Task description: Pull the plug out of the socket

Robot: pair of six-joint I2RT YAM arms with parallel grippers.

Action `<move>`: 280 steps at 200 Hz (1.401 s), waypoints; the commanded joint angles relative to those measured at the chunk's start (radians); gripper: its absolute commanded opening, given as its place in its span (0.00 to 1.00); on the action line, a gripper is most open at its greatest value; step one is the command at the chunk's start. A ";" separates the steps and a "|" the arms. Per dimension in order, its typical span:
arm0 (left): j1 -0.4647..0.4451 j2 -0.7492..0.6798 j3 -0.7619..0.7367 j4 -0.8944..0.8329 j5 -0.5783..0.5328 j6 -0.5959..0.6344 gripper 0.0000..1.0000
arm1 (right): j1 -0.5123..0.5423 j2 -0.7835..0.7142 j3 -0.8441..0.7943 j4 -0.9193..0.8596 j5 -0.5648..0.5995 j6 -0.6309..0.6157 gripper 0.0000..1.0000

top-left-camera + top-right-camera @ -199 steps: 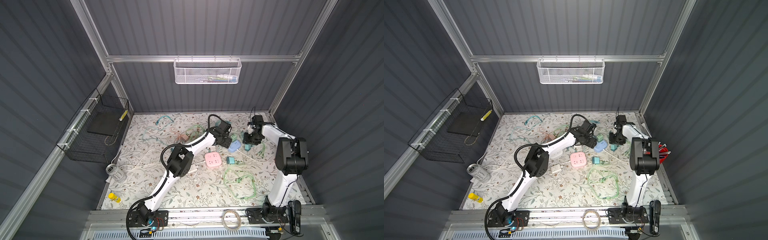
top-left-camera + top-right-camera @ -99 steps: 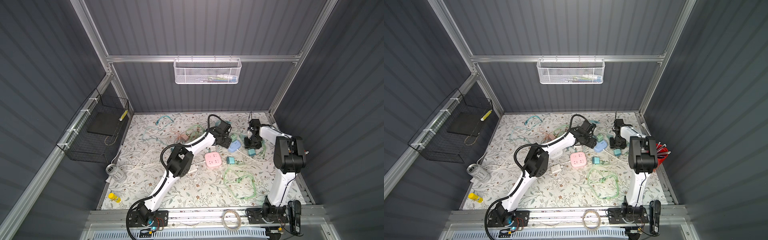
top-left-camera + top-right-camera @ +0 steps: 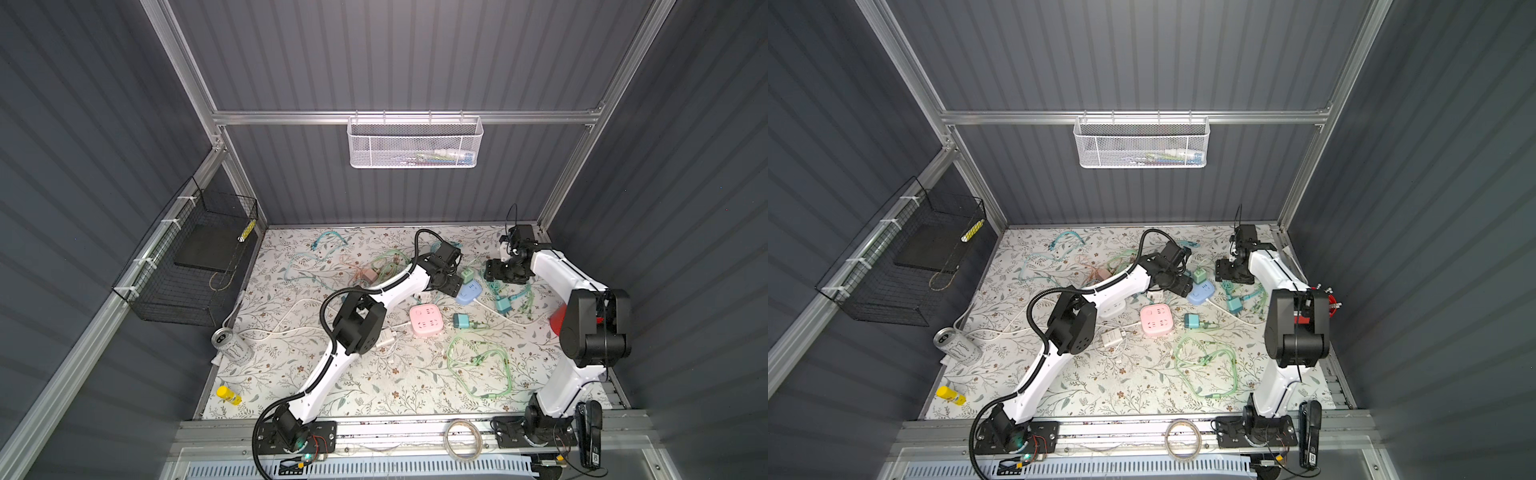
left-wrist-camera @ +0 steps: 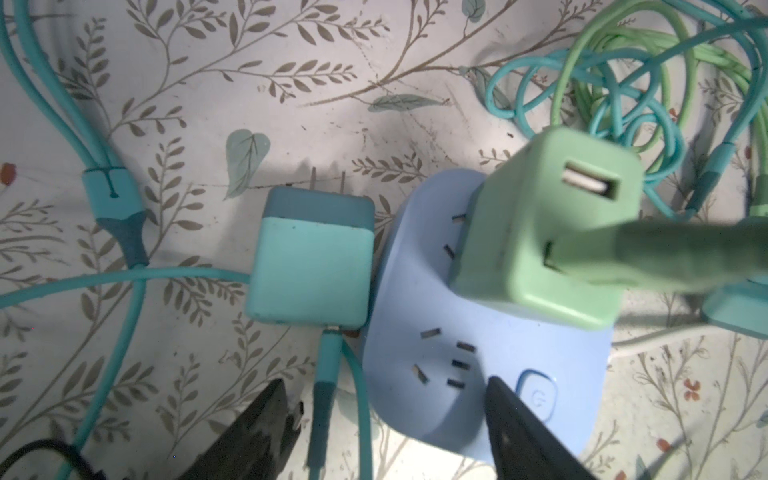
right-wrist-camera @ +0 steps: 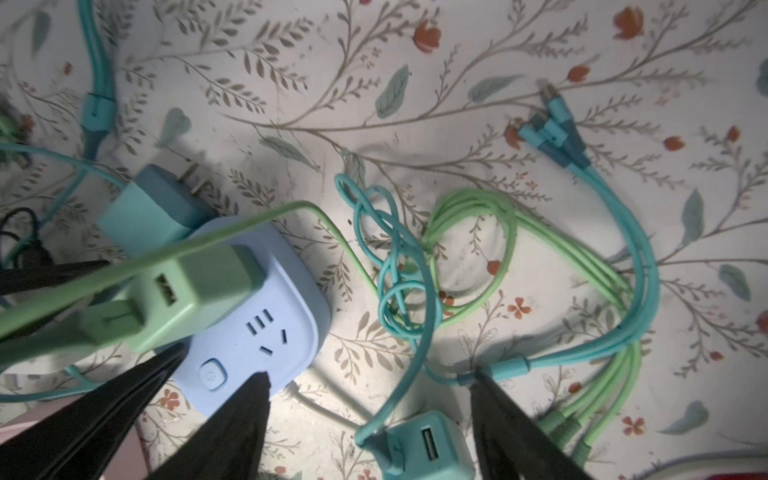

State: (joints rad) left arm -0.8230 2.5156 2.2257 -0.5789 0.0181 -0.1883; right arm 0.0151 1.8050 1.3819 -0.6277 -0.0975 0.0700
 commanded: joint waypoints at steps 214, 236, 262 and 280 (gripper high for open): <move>0.041 -0.115 -0.106 0.047 0.063 -0.089 0.81 | 0.148 -0.044 -0.143 0.233 -0.072 -0.220 0.71; 0.041 -0.108 -0.102 0.045 0.066 -0.089 0.81 | 0.148 -0.015 -0.125 0.234 -0.071 -0.236 0.67; 0.039 -0.085 -0.078 0.024 0.070 -0.089 0.81 | 0.147 0.034 -0.083 0.229 -0.059 -0.253 0.64; 0.040 -0.077 -0.078 0.022 0.075 -0.092 0.81 | 0.149 0.057 -0.061 0.226 -0.060 -0.261 0.63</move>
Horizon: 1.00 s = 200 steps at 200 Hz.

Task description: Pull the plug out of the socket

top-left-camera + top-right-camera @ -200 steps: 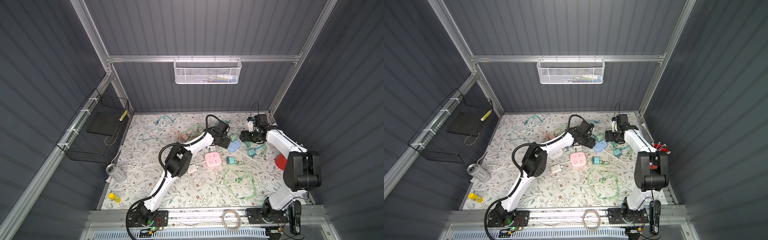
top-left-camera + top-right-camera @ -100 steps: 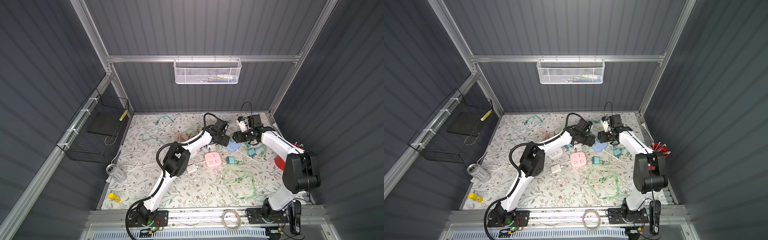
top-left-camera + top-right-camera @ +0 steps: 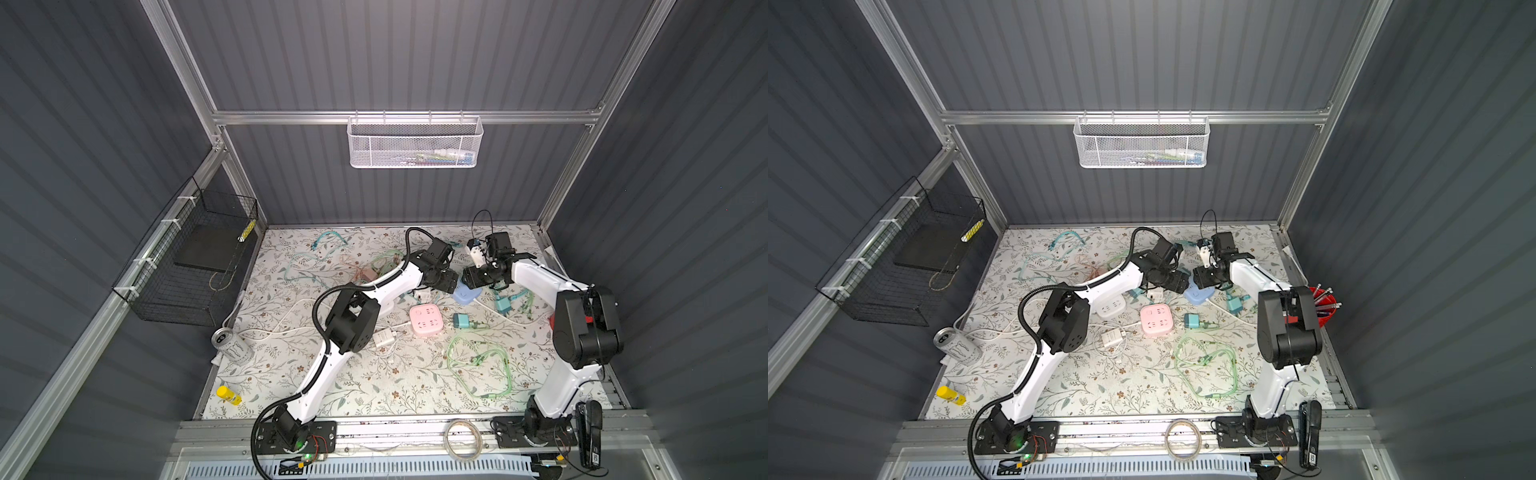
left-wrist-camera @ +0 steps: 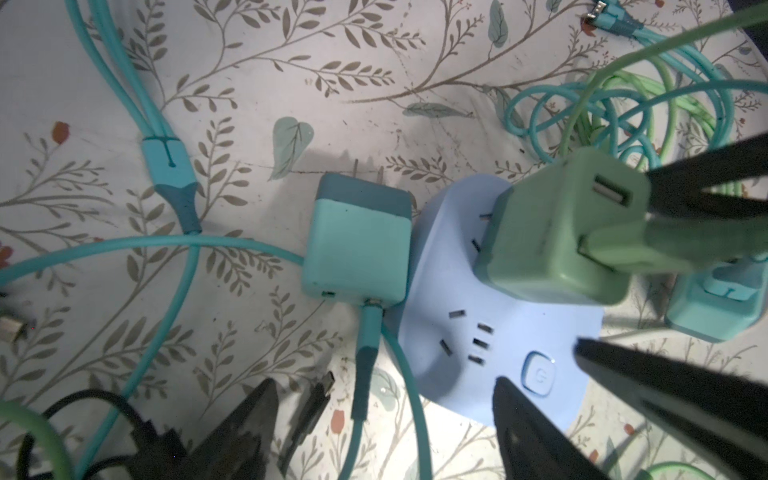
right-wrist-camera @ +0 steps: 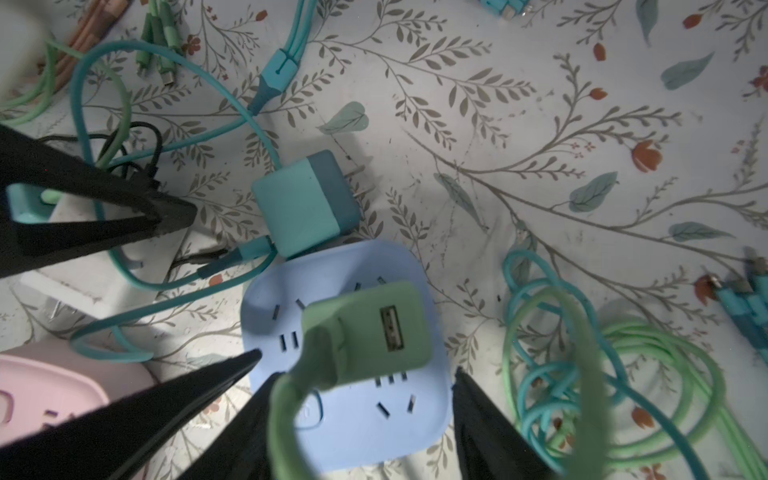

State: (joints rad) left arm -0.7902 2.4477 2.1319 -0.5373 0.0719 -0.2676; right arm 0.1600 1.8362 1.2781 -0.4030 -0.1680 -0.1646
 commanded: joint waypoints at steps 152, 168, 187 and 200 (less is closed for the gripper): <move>0.008 0.078 0.110 -0.093 0.068 -0.030 0.80 | 0.017 0.123 0.128 -0.026 0.003 -0.112 0.48; 0.006 0.083 0.112 -0.095 0.068 -0.032 0.80 | 0.018 0.123 0.127 -0.028 0.004 -0.112 0.46; 0.007 0.089 0.120 -0.102 0.066 -0.035 0.80 | 0.018 0.120 0.120 -0.028 0.007 -0.115 0.43; 0.006 0.095 0.124 -0.107 0.065 -0.037 0.80 | 0.018 0.114 0.110 -0.021 0.008 -0.118 0.41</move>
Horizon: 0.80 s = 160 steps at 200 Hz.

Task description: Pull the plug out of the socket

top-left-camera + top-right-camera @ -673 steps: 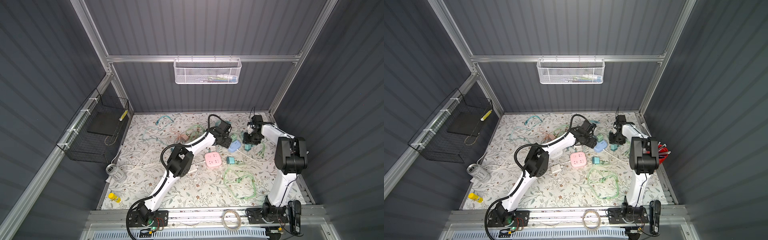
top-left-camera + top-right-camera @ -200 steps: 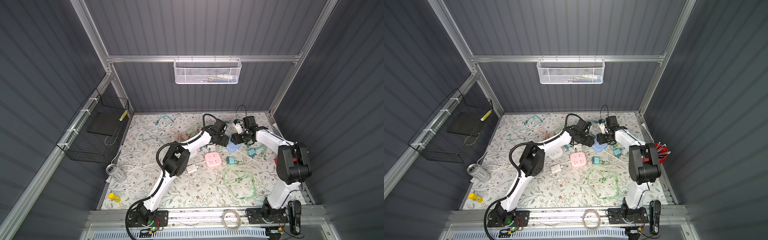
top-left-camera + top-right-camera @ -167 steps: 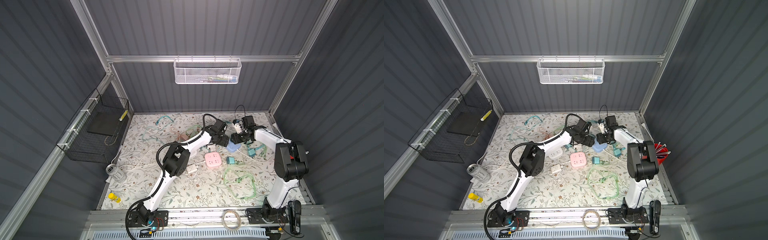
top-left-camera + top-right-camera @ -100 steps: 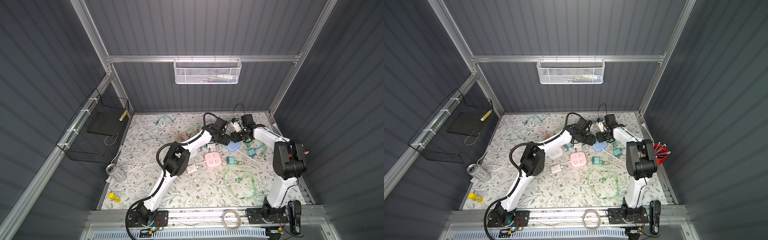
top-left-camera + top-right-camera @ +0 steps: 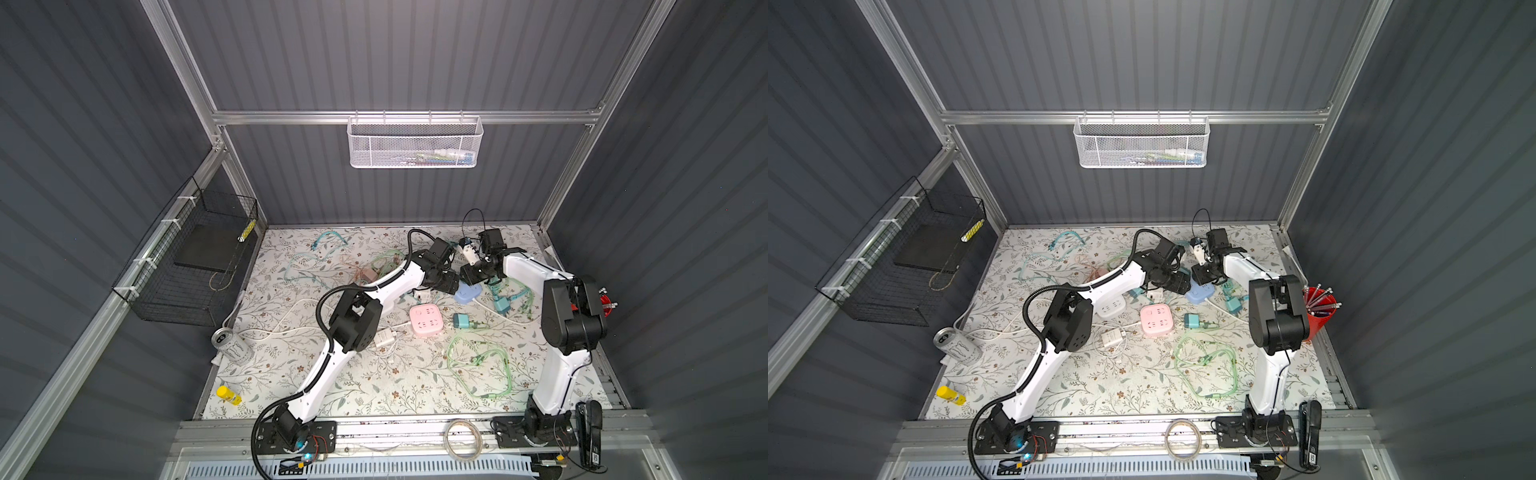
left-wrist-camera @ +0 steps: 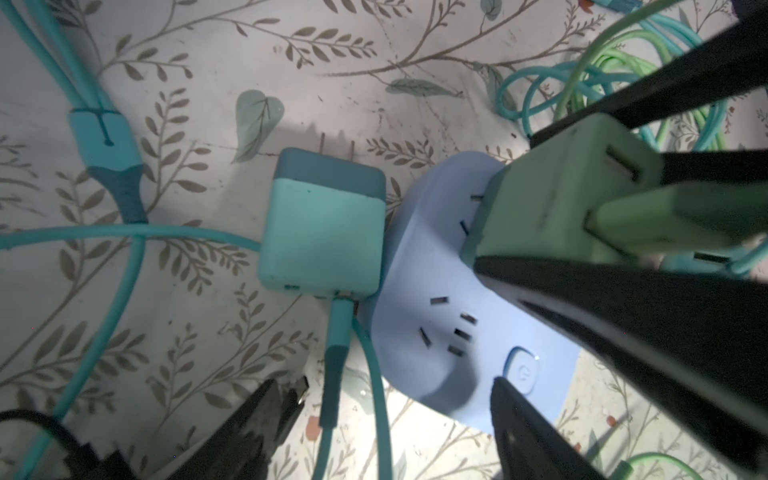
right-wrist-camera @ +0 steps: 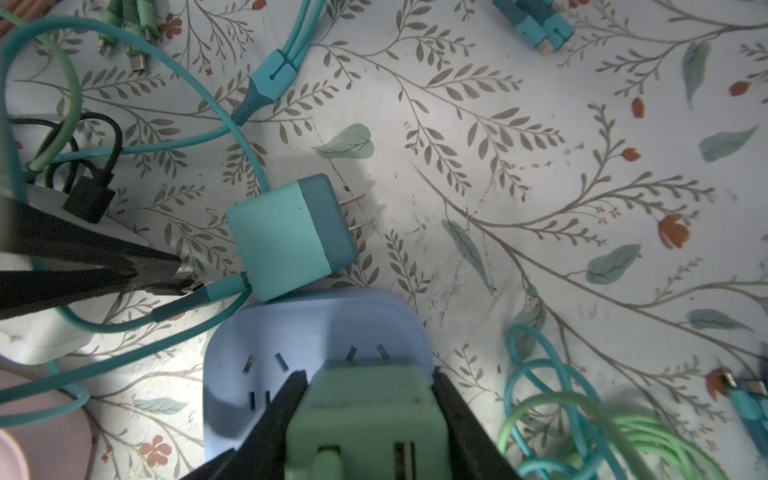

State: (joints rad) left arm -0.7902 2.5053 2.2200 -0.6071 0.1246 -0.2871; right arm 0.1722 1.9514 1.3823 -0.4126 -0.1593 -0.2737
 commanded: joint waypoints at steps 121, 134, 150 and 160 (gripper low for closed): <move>0.011 0.107 0.096 -0.075 0.004 -0.089 0.78 | 0.012 -0.079 -0.083 0.076 -0.021 -0.009 0.29; 0.011 0.117 0.102 -0.081 0.005 -0.096 0.78 | 0.015 -0.087 -0.093 0.087 -0.020 -0.009 0.29; 0.012 0.130 0.112 -0.085 0.009 -0.103 0.77 | 0.016 -0.094 -0.102 0.098 -0.020 -0.007 0.28; 0.011 0.137 0.117 -0.086 0.010 -0.106 0.76 | 0.016 -0.098 -0.103 0.099 -0.019 -0.006 0.27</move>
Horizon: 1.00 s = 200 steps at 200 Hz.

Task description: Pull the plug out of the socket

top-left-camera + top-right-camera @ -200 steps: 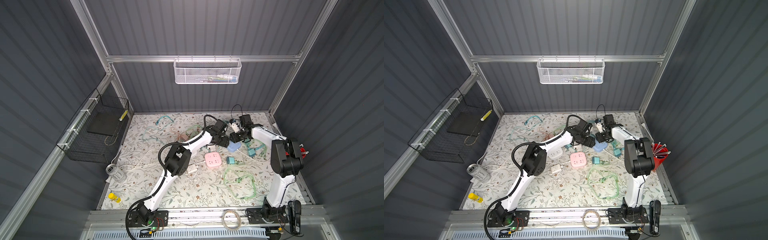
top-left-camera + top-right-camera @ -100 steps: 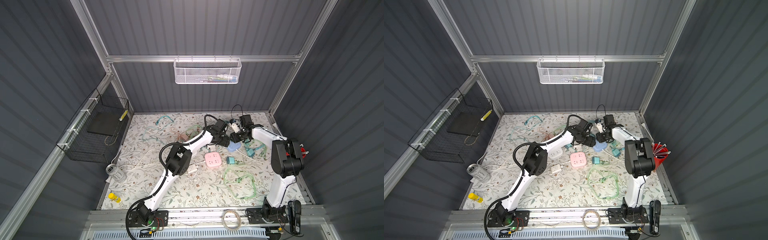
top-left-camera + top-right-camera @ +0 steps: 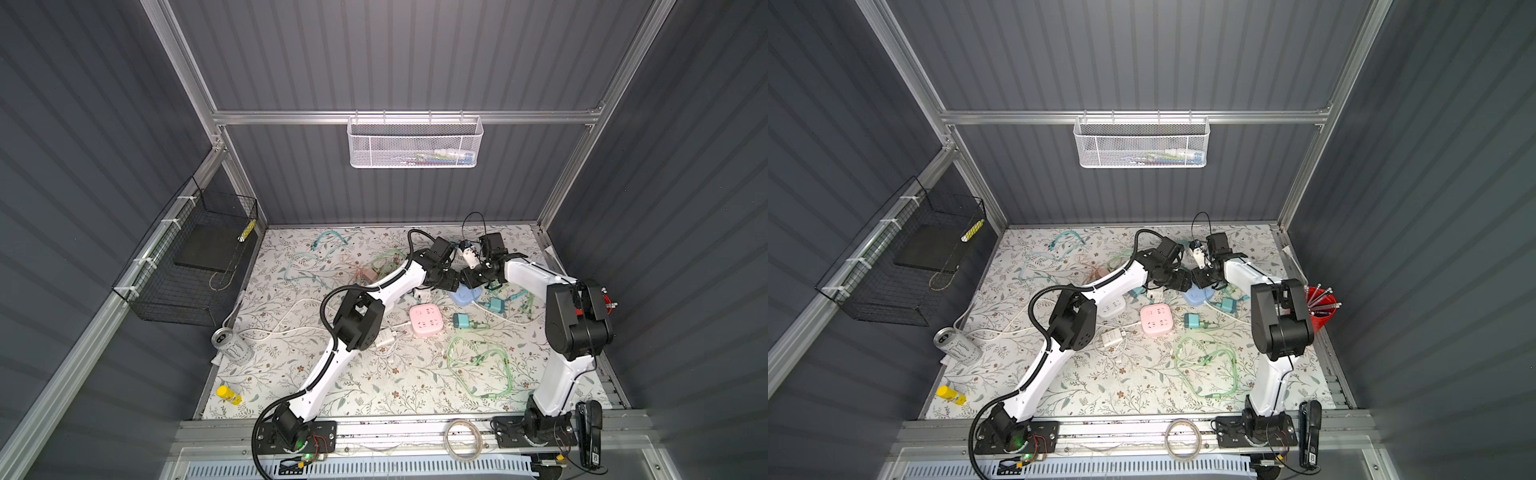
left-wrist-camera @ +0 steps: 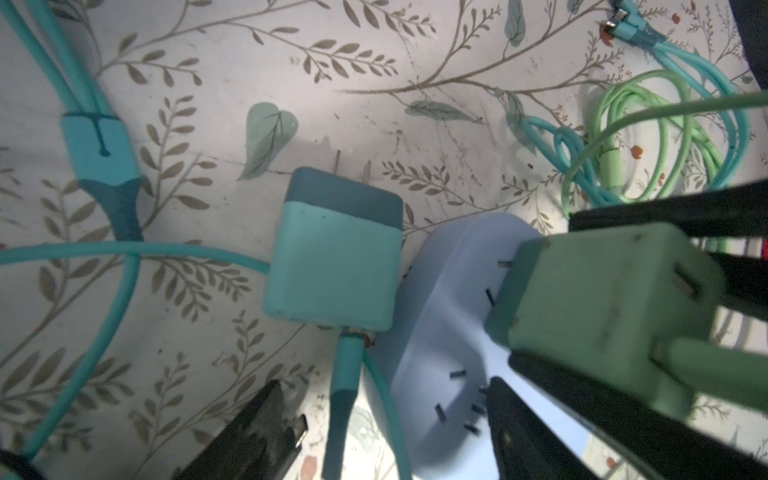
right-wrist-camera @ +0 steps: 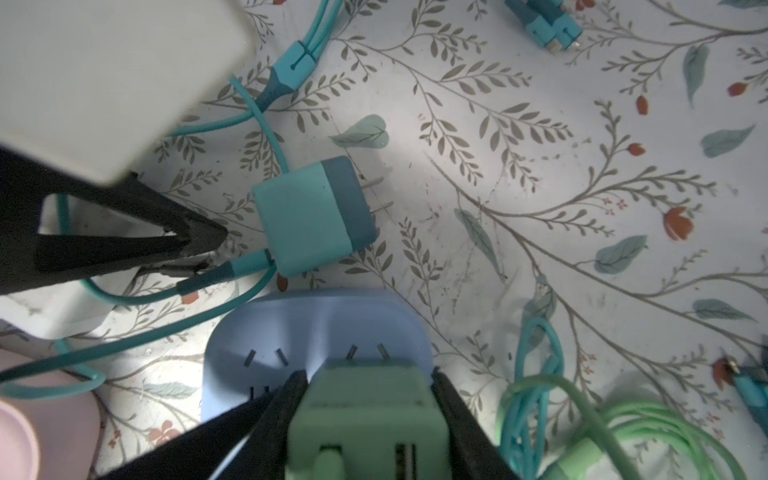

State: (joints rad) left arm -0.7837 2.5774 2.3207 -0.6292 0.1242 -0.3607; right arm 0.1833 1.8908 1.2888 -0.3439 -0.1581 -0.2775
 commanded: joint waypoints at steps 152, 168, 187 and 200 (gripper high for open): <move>0.005 0.090 -0.004 -0.104 0.009 -0.018 0.70 | 0.005 -0.086 -0.020 0.091 -0.024 0.060 0.23; 0.004 0.086 -0.010 -0.100 0.010 -0.018 0.70 | 0.004 -0.092 -0.029 0.098 -0.026 0.064 0.23; 0.004 0.083 -0.009 -0.100 0.008 -0.016 0.70 | 0.004 -0.091 -0.029 0.095 -0.029 0.064 0.23; 0.005 0.084 -0.008 -0.102 0.009 -0.013 0.70 | 0.004 -0.091 -0.029 0.098 -0.027 0.067 0.23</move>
State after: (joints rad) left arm -0.7795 2.5923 2.3367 -0.6281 0.1520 -0.3786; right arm 0.1829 1.8618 1.2488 -0.3058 -0.1493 -0.2329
